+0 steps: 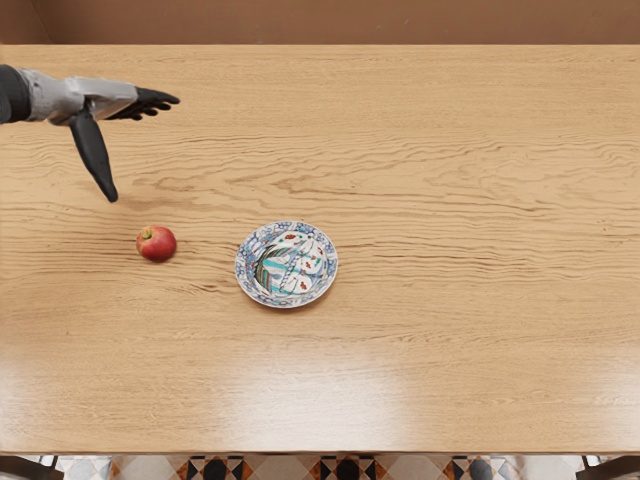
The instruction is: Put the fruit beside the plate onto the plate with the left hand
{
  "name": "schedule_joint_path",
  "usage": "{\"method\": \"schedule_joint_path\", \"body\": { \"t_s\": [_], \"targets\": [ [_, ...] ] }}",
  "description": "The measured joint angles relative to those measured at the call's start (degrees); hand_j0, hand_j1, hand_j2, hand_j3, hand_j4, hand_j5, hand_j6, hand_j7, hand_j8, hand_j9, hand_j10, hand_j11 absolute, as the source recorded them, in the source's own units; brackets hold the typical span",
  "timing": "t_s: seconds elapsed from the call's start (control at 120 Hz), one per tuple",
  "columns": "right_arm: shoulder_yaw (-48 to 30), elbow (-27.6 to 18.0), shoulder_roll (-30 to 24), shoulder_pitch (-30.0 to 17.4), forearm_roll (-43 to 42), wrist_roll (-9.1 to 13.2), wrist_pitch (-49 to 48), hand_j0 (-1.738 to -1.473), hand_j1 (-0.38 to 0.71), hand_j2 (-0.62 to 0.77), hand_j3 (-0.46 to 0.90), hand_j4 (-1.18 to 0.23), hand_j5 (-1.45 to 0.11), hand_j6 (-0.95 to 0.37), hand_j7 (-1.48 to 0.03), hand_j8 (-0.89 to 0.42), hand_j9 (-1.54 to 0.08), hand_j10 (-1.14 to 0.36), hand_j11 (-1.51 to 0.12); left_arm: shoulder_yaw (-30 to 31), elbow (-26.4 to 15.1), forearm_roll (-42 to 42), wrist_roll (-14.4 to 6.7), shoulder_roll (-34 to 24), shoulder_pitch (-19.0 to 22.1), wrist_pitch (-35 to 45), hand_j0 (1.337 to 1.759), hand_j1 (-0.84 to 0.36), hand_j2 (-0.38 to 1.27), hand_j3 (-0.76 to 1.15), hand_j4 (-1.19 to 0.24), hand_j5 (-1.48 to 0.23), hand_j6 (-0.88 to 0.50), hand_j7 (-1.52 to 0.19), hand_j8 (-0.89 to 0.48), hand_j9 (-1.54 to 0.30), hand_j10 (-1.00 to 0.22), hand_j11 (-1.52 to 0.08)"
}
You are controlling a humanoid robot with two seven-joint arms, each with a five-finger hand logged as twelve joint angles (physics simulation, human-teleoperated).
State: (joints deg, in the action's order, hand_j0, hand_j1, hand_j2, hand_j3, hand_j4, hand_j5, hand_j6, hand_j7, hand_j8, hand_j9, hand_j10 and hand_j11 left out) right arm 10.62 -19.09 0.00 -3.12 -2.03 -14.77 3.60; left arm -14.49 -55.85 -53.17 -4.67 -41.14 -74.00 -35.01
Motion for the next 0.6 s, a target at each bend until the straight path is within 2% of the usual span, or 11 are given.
{"method": "schedule_joint_path", "body": {
  "t_s": [0.075, 0.108, 0.142, 0.25, 0.292, 0.333, 0.375, 0.442, 0.6],
  "targets": [
    [0.00, -0.03, 0.00, 0.00, -0.03, 0.00, 0.00, -1.658, -0.33, 0.00, 0.00, -0.02, -0.02, -0.02, -0.02, -0.02, -0.02, -0.02, -0.02, 0.01, -1.01, 0.33, -0.18, -0.16, -0.15, 0.00, 1.658, 0.35, 0.00, 0.00, 0.00, 0.00, 0.00, 0.00, 0.00, 0.00, 0.00, 0.00],
    [0.00, -0.04, 0.00, 0.01, -0.04, 0.00, 0.00, -1.658, -0.33, 0.00, 0.00, -0.02, -0.02, -0.02, -0.02, -0.02, -0.02, -0.02, -0.02, 0.03, -2.02, 2.42, -1.60, -0.09, -0.05, 0.00, 1.658, 0.35, 0.00, 0.00, 0.00, 0.00, 0.00, 0.00, 0.00, 0.00, 0.00, 0.00],
    [0.01, -0.05, 0.00, 0.02, -0.05, 0.00, 0.00, -1.658, -0.33, 0.00, 0.00, -0.02, -0.02, -0.02, -0.02, -0.02, -0.02, -0.02, -0.02, 0.04, -2.76, 5.53, -4.96, -0.14, 0.00, 0.00, 1.658, 0.35, 0.00, 0.00, 0.00, 0.00, 0.00, 0.00, 0.00, 0.00, 0.00, 0.00],
    [0.02, -0.25, 0.00, 0.04, -0.07, 0.00, 0.00, -1.658, -0.33, 0.00, 0.00, -0.02, -0.02, -0.02, -0.02, -0.02, -0.02, -0.02, -0.02, -0.05, -4.22, 12.50, -19.19, 0.08, -0.91, 0.00, 1.658, 0.35, 0.00, 0.00, 0.00, 0.00, 0.00, 0.00, 0.00, 0.00, 0.00, 0.00],
    [0.03, -0.37, 0.00, 0.04, -0.07, 0.00, 0.00, -1.658, -0.33, 0.00, 0.00, -0.02, -0.02, -0.02, -0.02, -0.02, -0.02, -0.02, -0.02, -0.23, -5.05, 13.66, -22.86, 0.03, -1.29, 0.00, 1.658, 0.35, 0.00, 0.00, 0.00, 0.00, 0.00, 0.00, 0.00, 0.00, 0.00, 0.00],
    [0.03, -0.44, 0.00, 0.04, -0.07, 0.00, 0.00, -1.658, -0.33, 0.00, 0.00, -0.02, -0.02, -0.02, -0.02, -0.02, -0.02, -0.02, -0.02, -0.26, -7.84, 13.92, -25.32, -1.94, -1.27, 0.00, 1.658, 0.35, 0.00, 0.00, 0.00, 0.00, 0.00, 0.00, 0.00, 0.00, 0.00, 0.00],
    [0.02, -0.49, 0.00, 0.04, -0.08, 0.00, 0.00, -1.658, -0.33, 0.00, 0.00, -0.02, -0.02, -0.02, -0.02, -0.02, -0.02, -0.02, -0.02, -0.28, -13.19, 13.11, -26.97, -5.76, -1.10, 0.00, 1.658, 0.35, 0.00, 0.00, 0.00, 0.00, -0.01, 0.00, 0.00, 0.00, 0.00, 0.00],
    [0.02, -0.54, 0.00, 0.07, -0.08, 0.00, 0.00, -1.658, -0.33, 0.00, 0.00, -0.02, -0.02, -0.02, -0.02, -0.02, -0.02, -0.02, -0.02, -0.39, -19.34, 11.84, -28.56, -5.58, -0.93, -0.01, 1.658, 0.35, 0.00, 0.00, 0.00, 0.00, -0.01, 0.00, -0.01, 0.00, 0.00, 0.00],
    [0.01, -0.59, 0.00, 0.16, -0.08, 0.00, -0.03, -1.658, -0.33, 0.00, 0.00, -0.02, -0.02, -0.02, -0.02, -0.02, -0.02, -0.02, -0.02, -0.38, -29.86, 4.63, -29.94, -7.20, -0.22, 0.00, 1.658, 0.35, 0.00, 0.00, -0.01, 0.00, -0.01, 0.00, -0.01, 0.00, 0.00, 0.00]
  ]
}}
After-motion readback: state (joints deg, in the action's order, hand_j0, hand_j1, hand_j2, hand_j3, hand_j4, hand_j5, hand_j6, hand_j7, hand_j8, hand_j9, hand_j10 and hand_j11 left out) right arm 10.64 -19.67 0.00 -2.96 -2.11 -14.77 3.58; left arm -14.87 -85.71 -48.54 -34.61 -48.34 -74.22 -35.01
